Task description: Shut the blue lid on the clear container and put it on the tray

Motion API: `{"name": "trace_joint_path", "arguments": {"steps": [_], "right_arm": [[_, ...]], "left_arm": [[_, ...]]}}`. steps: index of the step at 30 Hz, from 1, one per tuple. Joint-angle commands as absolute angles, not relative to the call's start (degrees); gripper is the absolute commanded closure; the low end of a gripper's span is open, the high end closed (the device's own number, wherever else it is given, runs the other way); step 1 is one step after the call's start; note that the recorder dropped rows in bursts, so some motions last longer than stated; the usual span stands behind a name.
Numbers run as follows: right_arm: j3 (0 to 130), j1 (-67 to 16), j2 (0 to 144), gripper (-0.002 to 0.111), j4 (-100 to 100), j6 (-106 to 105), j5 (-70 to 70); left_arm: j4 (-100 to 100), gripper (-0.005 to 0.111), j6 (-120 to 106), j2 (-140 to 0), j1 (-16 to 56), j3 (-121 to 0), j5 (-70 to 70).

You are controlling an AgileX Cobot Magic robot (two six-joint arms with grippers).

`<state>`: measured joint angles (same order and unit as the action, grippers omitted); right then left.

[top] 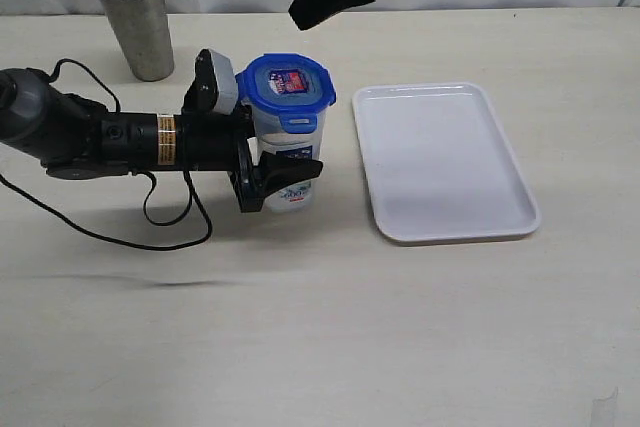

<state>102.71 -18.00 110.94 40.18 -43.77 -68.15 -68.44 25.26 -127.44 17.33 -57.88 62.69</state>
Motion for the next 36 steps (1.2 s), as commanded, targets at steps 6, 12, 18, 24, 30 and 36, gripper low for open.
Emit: {"name": "trace_joint_path", "arguments": {"steps": [6, 12, 18, 24, 30, 36], "right_arm": [[102.3, -25.7, 108.1, 0.057, 26.6, -54.3, -70.0], [102.3, -34.8, 108.1, 0.066, 8.3, -46.8, -70.0], [97.8, -39.5, 108.1, 0.066, -0.8, -44.7, -67.5], [90.8, -39.8, 108.1, 0.066, -7.6, -42.4, -59.2], [88.9, -40.1, 108.1, 0.066, -5.1, -43.6, -55.4], [85.3, -40.1, 108.1, 0.066, -2.3, -48.1, -51.2]], "left_arm": [[-69.6, 0.107, 25.5, -127.5, 17.2, -58.2, 62.9], [-69.6, 0.107, 25.5, -127.5, 17.2, -58.2, 63.4], [-69.7, 0.107, 25.5, -127.5, 17.2, -58.2, 63.3], [-69.8, 0.107, 25.5, -127.5, 17.2, -58.2, 63.6], [-69.6, 0.107, 25.5, -127.5, 17.2, -58.2, 63.7], [-69.8, 0.107, 25.5, -127.5, 17.2, -58.2, 63.8]]}}
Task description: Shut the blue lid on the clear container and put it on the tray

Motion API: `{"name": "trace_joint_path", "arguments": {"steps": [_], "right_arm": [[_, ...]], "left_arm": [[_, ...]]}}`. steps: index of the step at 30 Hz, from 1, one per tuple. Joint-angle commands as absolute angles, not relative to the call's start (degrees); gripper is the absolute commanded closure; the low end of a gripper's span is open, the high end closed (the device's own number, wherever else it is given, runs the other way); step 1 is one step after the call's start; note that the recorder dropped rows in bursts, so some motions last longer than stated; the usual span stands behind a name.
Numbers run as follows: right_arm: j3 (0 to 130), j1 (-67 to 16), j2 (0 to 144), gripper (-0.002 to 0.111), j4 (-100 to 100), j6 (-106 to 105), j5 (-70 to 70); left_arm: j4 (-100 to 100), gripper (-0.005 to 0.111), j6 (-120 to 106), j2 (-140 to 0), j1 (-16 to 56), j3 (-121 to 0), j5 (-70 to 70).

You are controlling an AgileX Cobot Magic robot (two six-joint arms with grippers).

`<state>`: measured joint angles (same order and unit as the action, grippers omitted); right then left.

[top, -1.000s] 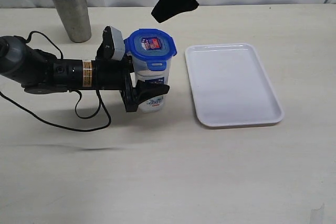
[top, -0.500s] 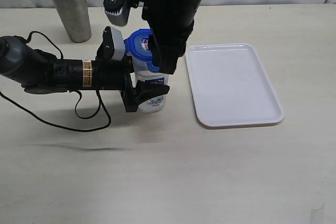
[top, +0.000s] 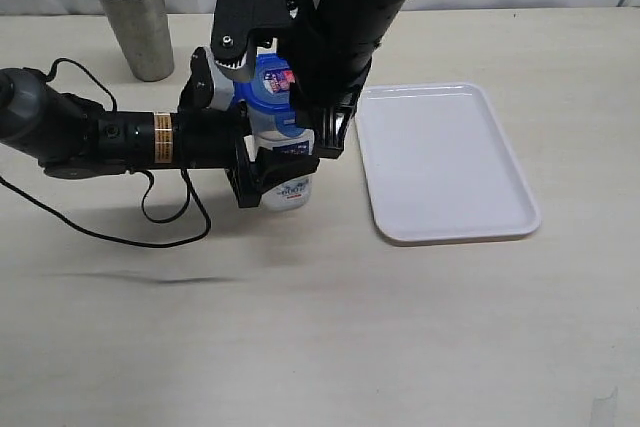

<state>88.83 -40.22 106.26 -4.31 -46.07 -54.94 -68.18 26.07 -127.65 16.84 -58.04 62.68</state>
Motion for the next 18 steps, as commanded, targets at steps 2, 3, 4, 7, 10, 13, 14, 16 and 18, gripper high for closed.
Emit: {"name": "trace_joint_path", "arguments": {"steps": [2, 3, 4, 7, 10, 13, 14, 16, 18], "right_arm": [[83.8, -40.1, 108.1, 0.066, -2.4, -49.0, -49.0], [83.0, -40.1, 108.1, 0.066, -2.4, -49.3, -47.3], [82.1, -40.1, 108.1, 0.066, -2.4, -49.3, -45.4], [79.5, -40.1, 108.1, 0.066, -3.0, -49.3, -40.1], [75.9, -40.1, 108.1, 0.066, -5.6, -49.3, -35.6], [73.8, -40.1, 108.1, 0.066, -6.8, -49.3, -32.1], [73.7, -40.1, 108.1, 0.066, -6.8, -49.3, -31.7], [73.7, -40.1, 108.1, 0.068, -6.8, -48.8, -31.5], [73.7, -40.1, 108.1, 0.070, -6.6, -48.8, -32.4]], "left_arm": [[-69.7, 0.107, 25.6, -127.5, 17.2, -58.2, 63.8], [-69.7, 0.107, 25.8, -127.5, 17.2, -58.2, 63.9], [-69.7, 0.107, 25.8, -127.5, 17.2, -58.2, 64.1], [-69.7, 0.107, 25.8, -127.5, 17.2, -58.2, 64.2], [-69.7, 0.107, 25.8, -127.5, 17.2, -58.2, 64.2], [-69.7, 0.107, 25.8, -127.5, 17.2, -58.2, 64.2], [-69.7, 0.107, 25.8, -127.5, 17.2, -58.2, 64.2], [-69.7, 0.107, 25.8, -127.5, 17.2, -58.2, 64.2], [-69.7, 0.107, 25.8, -127.5, 17.2, -58.2, 64.2]]}}
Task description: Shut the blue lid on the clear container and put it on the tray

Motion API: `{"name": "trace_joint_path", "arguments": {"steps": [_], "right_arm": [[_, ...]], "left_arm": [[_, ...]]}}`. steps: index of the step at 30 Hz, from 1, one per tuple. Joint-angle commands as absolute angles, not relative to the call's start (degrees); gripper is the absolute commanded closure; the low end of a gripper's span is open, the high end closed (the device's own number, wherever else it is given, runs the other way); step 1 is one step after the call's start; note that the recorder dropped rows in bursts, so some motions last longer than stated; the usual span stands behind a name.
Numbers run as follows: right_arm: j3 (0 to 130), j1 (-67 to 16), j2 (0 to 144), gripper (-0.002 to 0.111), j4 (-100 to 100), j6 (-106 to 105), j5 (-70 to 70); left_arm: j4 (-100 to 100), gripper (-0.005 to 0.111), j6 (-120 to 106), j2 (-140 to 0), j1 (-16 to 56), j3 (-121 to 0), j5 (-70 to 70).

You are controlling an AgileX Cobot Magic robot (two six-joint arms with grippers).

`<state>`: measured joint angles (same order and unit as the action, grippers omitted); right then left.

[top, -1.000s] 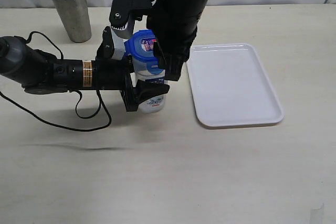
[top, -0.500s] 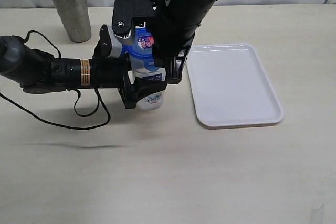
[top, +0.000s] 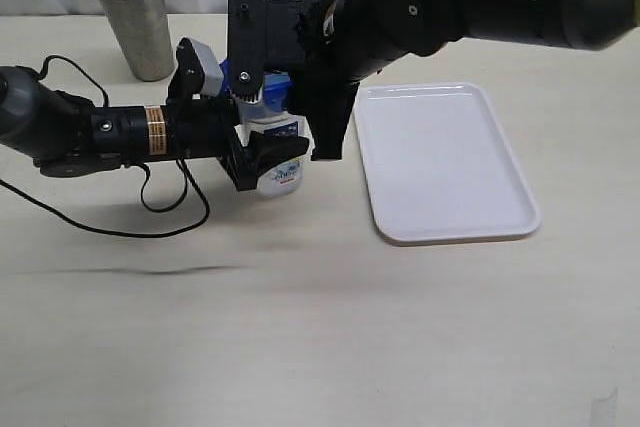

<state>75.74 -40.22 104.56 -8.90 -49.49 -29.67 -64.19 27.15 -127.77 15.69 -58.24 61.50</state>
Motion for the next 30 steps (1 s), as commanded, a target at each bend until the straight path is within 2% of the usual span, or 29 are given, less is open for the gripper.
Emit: {"name": "trace_joint_path", "arguments": {"steps": [1, 7, 13, 23, 30], "right_arm": [[73.7, -40.1, 108.1, 0.071, -6.3, -48.8, -33.0], [79.5, -40.1, 107.9, 0.070, 5.3, -46.2, -42.3], [87.3, -40.1, 106.4, 0.059, 9.8, -45.6, -54.9], [87.3, -37.1, 96.6, 0.059, 10.2, -44.0, -53.5], [87.3, -33.9, 98.9, 0.059, 12.6, -45.3, -53.9]], "left_arm": [[-69.7, 0.107, 25.8, -127.5, 17.2, -58.2, 64.2], [-68.4, 0.107, 25.3, -127.5, 17.2, -58.2, 63.9], [-70.8, 0.107, 19.9, -127.5, 17.2, -58.2, 63.8], [-75.8, 0.107, 7.7, -127.5, 17.3, -58.2, 64.1], [-77.5, 0.107, 2.9, -127.5, 17.3, -58.1, 64.1]]}}
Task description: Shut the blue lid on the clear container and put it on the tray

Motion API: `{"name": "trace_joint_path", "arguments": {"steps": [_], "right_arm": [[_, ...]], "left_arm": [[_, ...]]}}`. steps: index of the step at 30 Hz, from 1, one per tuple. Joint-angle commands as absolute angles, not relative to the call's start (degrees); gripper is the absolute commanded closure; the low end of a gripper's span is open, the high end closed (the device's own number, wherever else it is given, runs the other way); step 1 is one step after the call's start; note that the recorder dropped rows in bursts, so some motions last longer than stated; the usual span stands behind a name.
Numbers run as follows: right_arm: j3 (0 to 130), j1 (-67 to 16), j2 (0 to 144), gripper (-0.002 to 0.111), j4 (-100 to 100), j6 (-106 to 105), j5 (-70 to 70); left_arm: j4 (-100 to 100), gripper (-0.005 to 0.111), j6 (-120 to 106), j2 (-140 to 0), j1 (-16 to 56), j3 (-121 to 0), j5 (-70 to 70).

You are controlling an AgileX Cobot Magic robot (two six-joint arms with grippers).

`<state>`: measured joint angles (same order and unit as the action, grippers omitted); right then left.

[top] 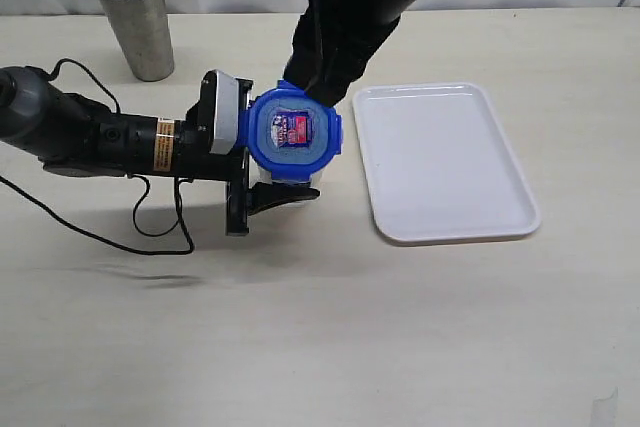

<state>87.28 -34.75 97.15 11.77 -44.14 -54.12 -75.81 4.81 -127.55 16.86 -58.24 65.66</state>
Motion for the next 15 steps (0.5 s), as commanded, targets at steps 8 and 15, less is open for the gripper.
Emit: {"name": "trace_joint_path", "arguments": {"steps": [8, 15], "right_arm": [[87.3, -34.1, 104.1, 0.059, 12.6, -49.7, -53.9], [87.3, -34.1, 107.0, 0.060, 16.6, -56.7, -55.7]], "left_arm": [[-77.5, 0.107, 1.2, -127.5, 17.3, -58.1, 63.8], [-77.3, 0.107, 1.2, -127.5, 17.3, -58.1, 63.9]]}}
